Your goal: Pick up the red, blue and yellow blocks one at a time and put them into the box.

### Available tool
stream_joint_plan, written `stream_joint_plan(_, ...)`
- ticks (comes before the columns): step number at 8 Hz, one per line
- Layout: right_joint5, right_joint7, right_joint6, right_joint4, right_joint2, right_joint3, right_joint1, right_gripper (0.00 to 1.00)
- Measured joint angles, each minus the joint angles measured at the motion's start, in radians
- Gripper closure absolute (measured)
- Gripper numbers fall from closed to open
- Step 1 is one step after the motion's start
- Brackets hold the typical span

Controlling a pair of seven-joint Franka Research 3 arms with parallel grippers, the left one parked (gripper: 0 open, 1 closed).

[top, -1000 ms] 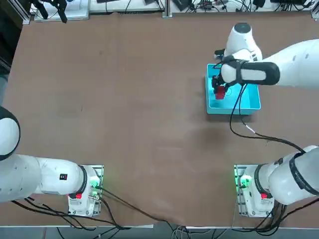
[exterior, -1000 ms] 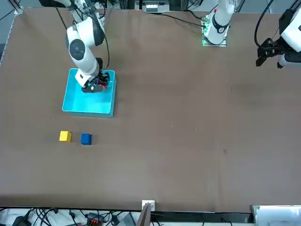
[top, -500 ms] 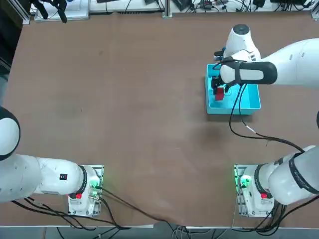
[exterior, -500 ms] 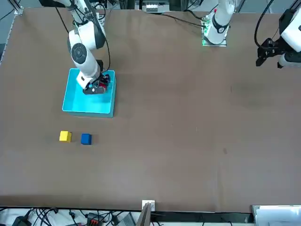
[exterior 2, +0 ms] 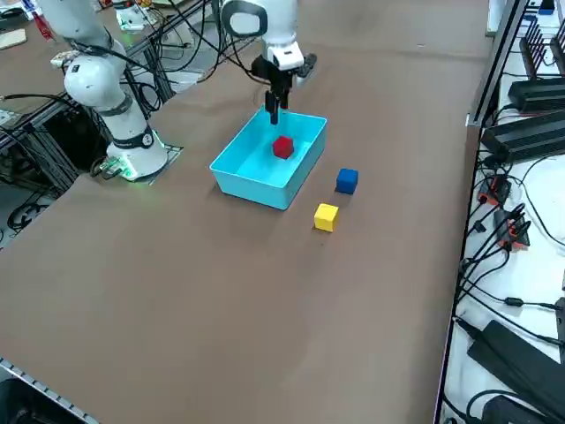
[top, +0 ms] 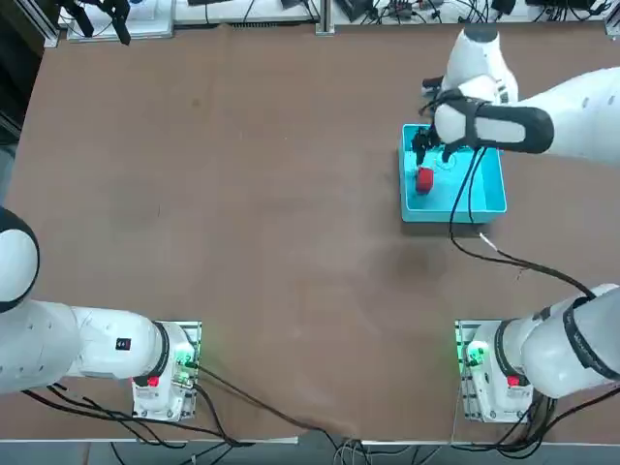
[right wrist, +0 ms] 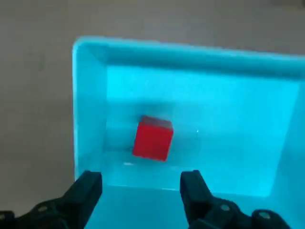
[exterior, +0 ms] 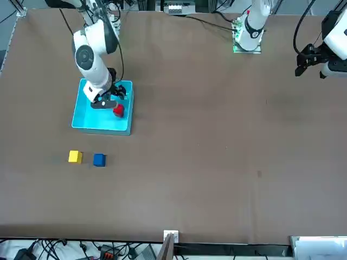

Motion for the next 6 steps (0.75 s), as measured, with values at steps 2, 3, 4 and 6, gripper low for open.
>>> stream_joint_plan(2, -0.001, -0.132, -0.046, 0.124, 0.018, -0.007, -0.105, 0.00)
stream_joint_plan(3, -0.001, -0.196, -0.049, 0.189, 0.070, -0.011, -0.144, 0.00)
stream_joint_plan(4, -0.006, -0.224, -0.047, 0.266, 0.151, -0.012, -0.160, 0.00)
stream_joint_plan(6, -0.016, -0.263, -0.034, 0.427, 0.326, -0.012, -0.175, 0.00)
